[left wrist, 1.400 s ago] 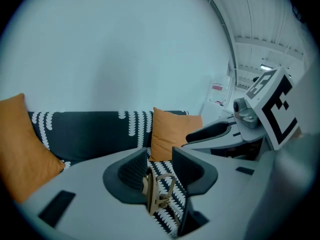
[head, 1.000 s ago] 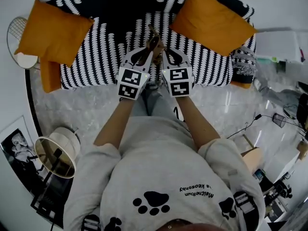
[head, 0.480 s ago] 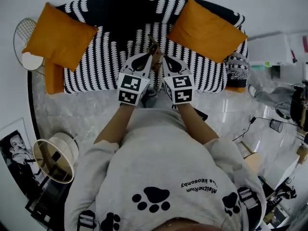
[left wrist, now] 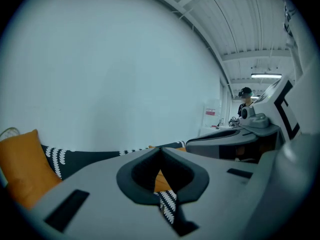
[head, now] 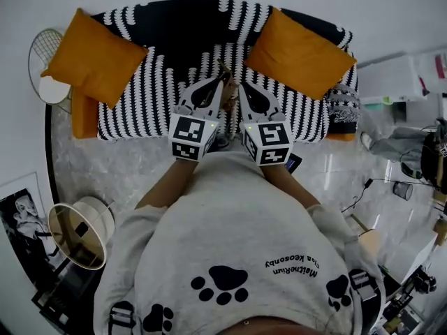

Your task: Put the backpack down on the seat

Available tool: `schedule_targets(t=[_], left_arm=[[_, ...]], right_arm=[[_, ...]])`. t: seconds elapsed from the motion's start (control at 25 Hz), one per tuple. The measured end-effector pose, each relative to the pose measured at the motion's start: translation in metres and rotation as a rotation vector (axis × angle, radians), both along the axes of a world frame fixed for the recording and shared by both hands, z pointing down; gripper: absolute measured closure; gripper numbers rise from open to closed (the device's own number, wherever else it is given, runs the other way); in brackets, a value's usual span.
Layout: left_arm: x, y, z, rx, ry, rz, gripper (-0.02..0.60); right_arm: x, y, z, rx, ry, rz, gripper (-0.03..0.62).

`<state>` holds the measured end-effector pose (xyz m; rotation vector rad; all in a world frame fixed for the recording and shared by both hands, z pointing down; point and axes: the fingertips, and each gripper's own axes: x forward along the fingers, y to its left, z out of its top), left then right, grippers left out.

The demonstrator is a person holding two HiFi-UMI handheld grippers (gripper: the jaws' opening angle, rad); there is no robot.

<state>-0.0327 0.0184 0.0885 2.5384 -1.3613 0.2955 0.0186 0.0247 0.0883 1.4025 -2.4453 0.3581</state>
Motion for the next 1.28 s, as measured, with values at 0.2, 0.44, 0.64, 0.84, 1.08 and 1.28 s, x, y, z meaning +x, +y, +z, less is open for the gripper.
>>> schedule_targets(t=[0.2, 0.44, 0.64, 0.84, 1.08, 1.28], left_arm=[[-0.003, 0.008, -0.030, 0.077, 0.022, -0.025, 0.561], [0.003, 0.026, -0.043, 0.158, -0.006, 0.009, 0.561], [-0.005, 0.035, -0.039, 0.171, -0.004, 0.037, 0.561], [-0.011, 0.042, -0.030, 0.164, -0.004, 0.065, 0.561], [-0.021, 0.049, -0.019, 0.152, 0.001, 0.083, 0.561], [-0.030, 0.055, -0.017, 0.152, 0.010, 0.093, 0.561]], right_arm=[[-0.005, 0.011, -0.033, 0.108, -0.024, -0.016, 0.557], [-0.013, 0.024, -0.036, 0.143, -0.027, -0.046, 0.557], [-0.022, 0.027, -0.035, 0.163, -0.019, -0.026, 0.560], [-0.025, 0.033, -0.025, 0.158, -0.013, 0.004, 0.560], [-0.034, 0.041, -0.016, 0.155, -0.004, 0.032, 0.560], [-0.041, 0.049, -0.011, 0.148, 0.004, 0.049, 0.560]])
